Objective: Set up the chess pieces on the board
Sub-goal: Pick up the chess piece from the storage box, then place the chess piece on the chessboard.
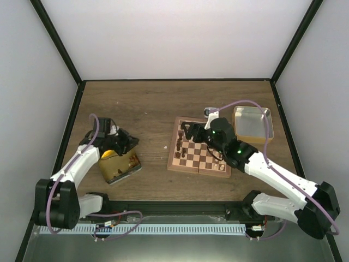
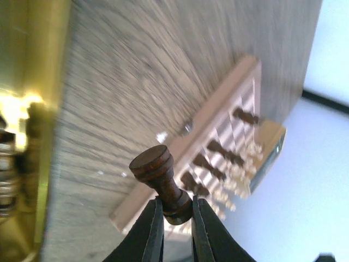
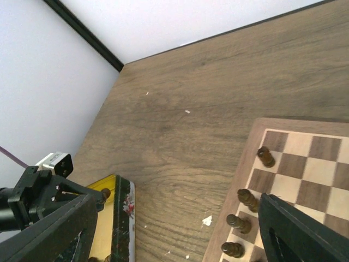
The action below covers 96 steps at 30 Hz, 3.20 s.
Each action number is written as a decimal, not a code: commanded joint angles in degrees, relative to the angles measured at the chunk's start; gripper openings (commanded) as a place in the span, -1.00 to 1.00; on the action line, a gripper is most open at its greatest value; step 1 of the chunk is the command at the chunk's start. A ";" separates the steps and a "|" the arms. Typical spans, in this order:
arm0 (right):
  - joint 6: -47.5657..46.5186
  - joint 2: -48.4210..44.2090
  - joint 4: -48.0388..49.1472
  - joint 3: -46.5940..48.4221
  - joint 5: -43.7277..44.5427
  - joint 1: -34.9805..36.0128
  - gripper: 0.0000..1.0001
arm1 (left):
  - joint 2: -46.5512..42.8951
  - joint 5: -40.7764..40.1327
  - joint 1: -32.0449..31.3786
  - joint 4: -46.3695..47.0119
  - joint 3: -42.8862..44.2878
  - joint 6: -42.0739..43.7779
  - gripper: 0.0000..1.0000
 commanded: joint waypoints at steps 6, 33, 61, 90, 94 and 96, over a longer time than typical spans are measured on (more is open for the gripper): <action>1.23 -8.69 -7.05 1.74 15.51 -0.27 0.67 | 6.97 8.31 -13.22 1.18 8.53 6.04 -0.92; 3.02 -14.21 -7.26 -1.61 19.05 -0.33 0.69 | 25.53 18.21 -30.85 16.60 7.95 -12.33 -0.92; 4.17 -15.06 -7.07 -2.52 18.74 -0.35 0.69 | 31.02 16.41 -30.76 18.13 7.79 -14.38 -0.80; 4.28 -14.21 -6.38 -2.92 16.81 -0.32 0.69 | 26.84 13.51 -30.27 8.47 11.10 -6.63 -0.45; 4.06 -14.01 -5.83 -3.07 16.31 -0.36 0.69 | 24.37 12.37 -30.23 5.35 10.33 -4.07 -0.25; 4.00 -13.75 -5.70 -3.02 16.06 -0.31 0.69 | 23.70 12.18 -30.06 3.58 10.67 -2.29 -0.24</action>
